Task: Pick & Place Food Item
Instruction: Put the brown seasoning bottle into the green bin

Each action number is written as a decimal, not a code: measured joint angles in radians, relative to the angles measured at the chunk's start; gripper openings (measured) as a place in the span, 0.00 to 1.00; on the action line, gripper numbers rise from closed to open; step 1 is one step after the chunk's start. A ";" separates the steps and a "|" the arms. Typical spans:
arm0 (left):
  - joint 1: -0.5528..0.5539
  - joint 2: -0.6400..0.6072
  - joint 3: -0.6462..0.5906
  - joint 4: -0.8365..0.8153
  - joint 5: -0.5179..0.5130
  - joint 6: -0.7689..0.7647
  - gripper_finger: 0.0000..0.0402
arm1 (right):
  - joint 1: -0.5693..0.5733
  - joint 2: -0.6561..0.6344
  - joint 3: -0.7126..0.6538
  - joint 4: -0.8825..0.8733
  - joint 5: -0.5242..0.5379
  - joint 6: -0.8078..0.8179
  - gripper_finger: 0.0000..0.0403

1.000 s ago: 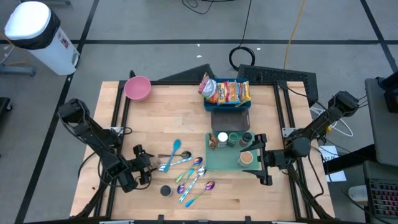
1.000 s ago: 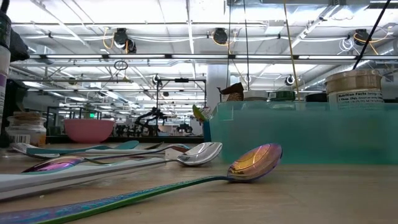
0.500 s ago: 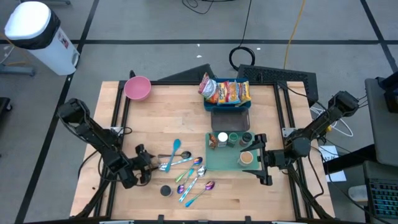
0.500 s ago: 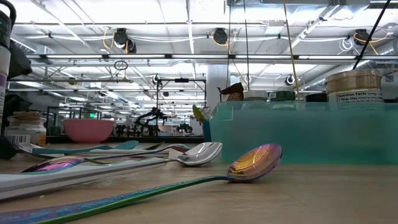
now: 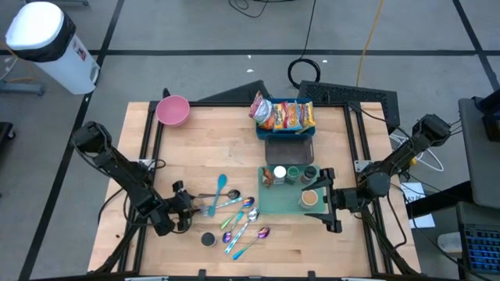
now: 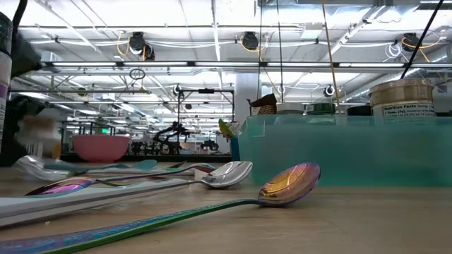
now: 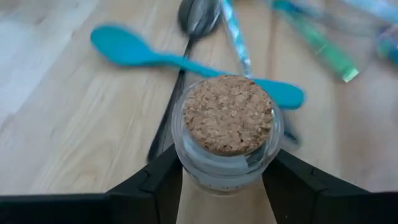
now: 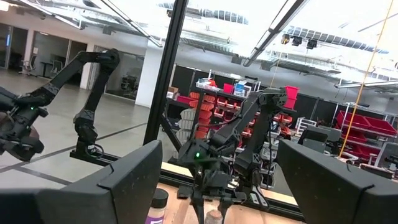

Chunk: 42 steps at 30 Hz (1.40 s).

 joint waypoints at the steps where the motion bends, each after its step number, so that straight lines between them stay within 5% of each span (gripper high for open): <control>1: 0.011 -0.022 0.019 -0.019 0.011 0.012 0.47 | 0.000 0.002 0.000 0.001 0.000 0.005 0.77; 6: 0.097 -0.136 0.147 -0.134 0.028 0.135 0.47 | -0.020 0.019 0.000 0.009 0.000 0.042 0.77; 11: 0.218 -0.159 0.308 -0.135 0.028 0.413 0.47 | -0.060 0.044 0.002 0.024 0.001 0.092 0.77; 16: 0.365 -0.073 0.430 -0.053 0.103 0.653 0.47 | -0.097 0.099 0.078 -0.088 0.007 0.143 0.77; 21: 0.478 0.083 0.542 0.045 0.275 0.797 0.47 | -0.125 0.211 0.243 -0.367 0.152 0.211 0.77; 30: 0.511 0.327 0.766 0.026 0.333 0.919 0.47 | -0.238 0.456 0.460 -0.601 0.088 0.353 0.77; 34: 0.509 0.354 0.798 0.007 0.334 0.923 0.47 | -0.284 0.510 0.496 -0.632 -0.067 0.394 0.77; 42: 0.509 0.347 0.798 -0.023 0.318 0.881 0.47 | -0.296 0.517 0.501 -0.681 -0.075 0.394 0.70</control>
